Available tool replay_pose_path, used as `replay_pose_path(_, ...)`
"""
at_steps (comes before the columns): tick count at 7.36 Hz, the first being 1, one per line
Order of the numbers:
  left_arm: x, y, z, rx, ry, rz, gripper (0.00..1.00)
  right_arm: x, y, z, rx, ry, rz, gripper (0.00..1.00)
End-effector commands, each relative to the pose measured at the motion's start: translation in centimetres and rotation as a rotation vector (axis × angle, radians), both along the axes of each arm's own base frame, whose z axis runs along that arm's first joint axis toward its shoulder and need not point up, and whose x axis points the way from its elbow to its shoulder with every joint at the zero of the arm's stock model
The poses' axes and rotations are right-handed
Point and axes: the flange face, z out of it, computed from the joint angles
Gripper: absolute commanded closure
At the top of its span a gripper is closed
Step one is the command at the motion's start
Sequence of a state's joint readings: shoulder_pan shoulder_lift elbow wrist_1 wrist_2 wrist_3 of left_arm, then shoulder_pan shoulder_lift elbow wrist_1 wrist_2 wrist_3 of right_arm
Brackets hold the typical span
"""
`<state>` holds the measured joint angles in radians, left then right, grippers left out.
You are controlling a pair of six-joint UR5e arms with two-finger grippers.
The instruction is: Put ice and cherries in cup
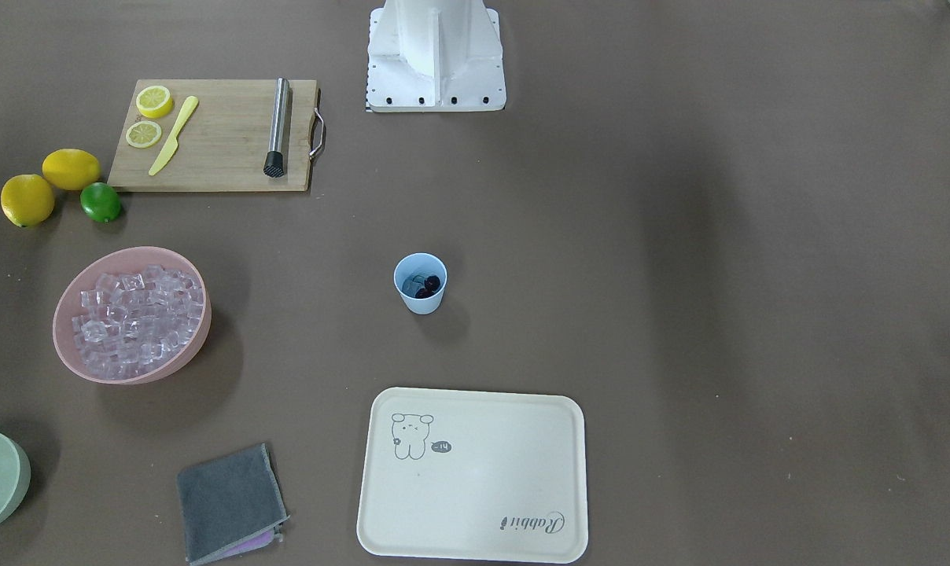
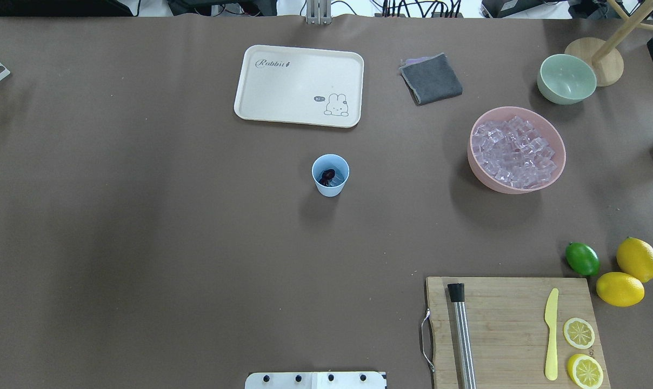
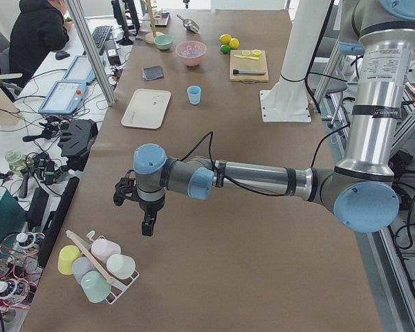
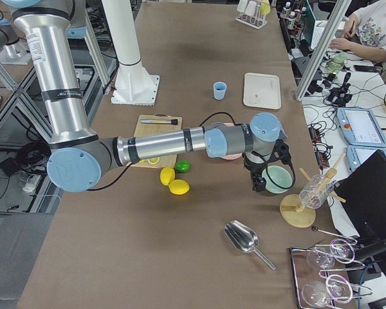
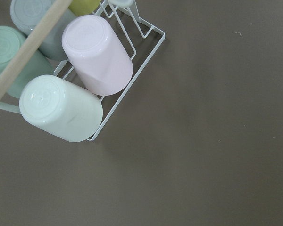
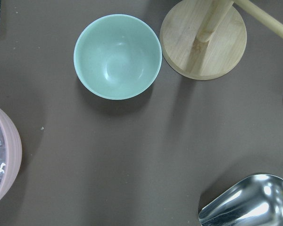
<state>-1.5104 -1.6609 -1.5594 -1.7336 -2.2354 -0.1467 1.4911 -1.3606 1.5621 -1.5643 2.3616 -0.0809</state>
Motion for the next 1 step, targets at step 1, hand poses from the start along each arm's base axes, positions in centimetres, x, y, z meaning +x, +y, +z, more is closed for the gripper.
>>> replay_pose_path(1,0.05,0.18,0.26,-0.002,0.000,0.003,0.02,0.10,-0.14,0.32,0.003,0.018,-0.007,0.01)
